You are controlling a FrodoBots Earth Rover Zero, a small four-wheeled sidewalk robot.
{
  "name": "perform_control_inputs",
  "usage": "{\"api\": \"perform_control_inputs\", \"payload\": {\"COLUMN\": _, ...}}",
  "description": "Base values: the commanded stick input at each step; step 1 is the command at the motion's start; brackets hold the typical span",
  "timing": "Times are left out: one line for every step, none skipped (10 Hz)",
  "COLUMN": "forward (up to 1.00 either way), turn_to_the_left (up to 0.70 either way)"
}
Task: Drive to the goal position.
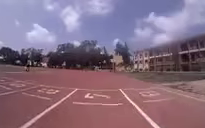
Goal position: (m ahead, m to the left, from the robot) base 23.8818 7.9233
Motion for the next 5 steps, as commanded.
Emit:
{"api": "perform_control_inputs", "payload": {"forward": 0.7, "turn_to_the_left": 0.0}}
{"api": "perform_control_inputs", "payload": {"forward": 0.7, "turn_to_the_left": 0.0}}
{"api": "perform_control_inputs", "payload": {"forward": 0.7, "turn_to_the_left": 0.0}}
{"api": "perform_control_inputs", "payload": {"forward": 0.7, "turn_to_the_left": 0.0}}
{"api": "perform_control_inputs", "payload": {"forward": 0.7, "turn_to_the_left": 0.0}}
